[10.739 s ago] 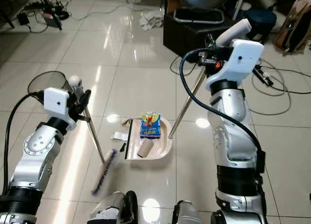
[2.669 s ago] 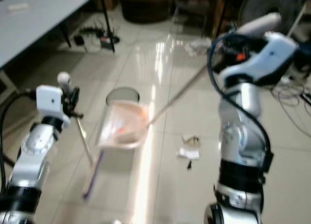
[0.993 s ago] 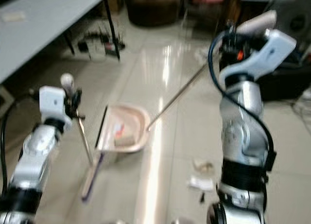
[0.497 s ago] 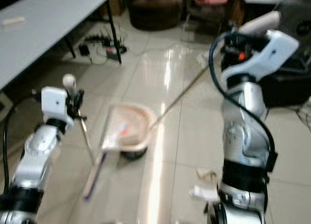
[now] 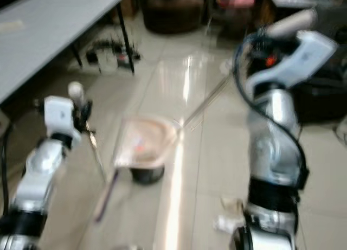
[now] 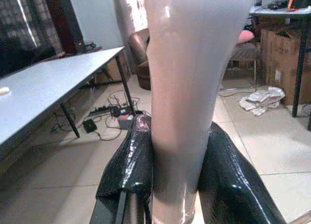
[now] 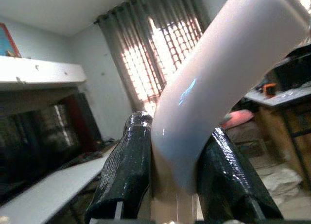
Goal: Sweep floor
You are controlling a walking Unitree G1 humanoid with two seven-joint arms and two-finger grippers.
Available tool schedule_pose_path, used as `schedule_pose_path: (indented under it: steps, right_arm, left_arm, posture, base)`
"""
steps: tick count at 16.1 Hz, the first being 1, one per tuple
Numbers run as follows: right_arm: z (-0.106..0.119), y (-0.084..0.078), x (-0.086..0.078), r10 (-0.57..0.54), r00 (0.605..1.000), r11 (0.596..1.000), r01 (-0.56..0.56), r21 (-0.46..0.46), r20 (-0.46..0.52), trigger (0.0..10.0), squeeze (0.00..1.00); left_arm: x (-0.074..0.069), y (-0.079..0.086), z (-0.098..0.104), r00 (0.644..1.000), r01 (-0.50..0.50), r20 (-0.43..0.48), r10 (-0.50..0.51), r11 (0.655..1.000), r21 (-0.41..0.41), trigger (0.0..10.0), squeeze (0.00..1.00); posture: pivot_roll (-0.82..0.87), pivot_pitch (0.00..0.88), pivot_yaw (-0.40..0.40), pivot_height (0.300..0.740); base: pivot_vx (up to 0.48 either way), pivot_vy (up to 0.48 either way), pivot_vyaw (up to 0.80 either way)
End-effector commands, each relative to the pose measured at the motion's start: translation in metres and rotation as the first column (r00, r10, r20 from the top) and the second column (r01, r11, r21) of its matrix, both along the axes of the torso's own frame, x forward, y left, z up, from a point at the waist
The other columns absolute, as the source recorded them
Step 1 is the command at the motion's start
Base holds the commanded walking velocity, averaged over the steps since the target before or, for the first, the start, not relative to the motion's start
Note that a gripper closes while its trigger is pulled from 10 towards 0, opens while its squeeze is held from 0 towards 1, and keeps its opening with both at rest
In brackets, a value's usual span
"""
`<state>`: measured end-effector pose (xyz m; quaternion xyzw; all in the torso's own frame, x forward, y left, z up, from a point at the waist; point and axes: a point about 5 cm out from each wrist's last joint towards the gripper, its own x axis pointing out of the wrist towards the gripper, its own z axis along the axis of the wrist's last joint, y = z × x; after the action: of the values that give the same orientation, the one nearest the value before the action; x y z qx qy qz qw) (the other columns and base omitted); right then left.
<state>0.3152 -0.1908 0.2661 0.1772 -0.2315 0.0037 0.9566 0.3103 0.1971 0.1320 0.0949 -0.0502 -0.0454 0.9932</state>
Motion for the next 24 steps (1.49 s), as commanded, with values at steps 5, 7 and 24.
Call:
schedule_pose_path:
  steps: [5,7,24]
  right_arm:
    - [0.0133,-0.0072,-0.005,-0.034,0.998,0.999,0.034,0.006,0.061,10.0,0.0]
    - [0.0132,-0.0073,-0.0047,-0.031,0.998,1.0,0.031,0.006,0.06,10.0,0.0]
    - [0.0089,-0.0089,-0.0045,-0.035,0.998,0.999,0.034,0.034,0.045,10.0,0.0]
  left_arm:
    - [0.0025,-0.0042,0.0103,0.999,0.016,0.04,-0.016,1.0,0.01,10.0,0.0]
    - [0.0025,-0.0034,0.0103,0.999,0.013,0.041,-0.013,1.0,0.01,10.0,0.0]
    - [0.0009,-0.0026,0.0092,1.0,0.016,0.023,-0.016,1.0,0.005,10.0,0.0]
  posture:
    - [0.0,0.035,0.068,0.74]
    - [0.0,0.037,0.065,0.74]
    - [0.0,0.048,0.064,0.74]
  base:
    - [0.409,0.0,0.0]
    - [0.409,0.0,0.0]
    - [0.235,0.0,0.06]
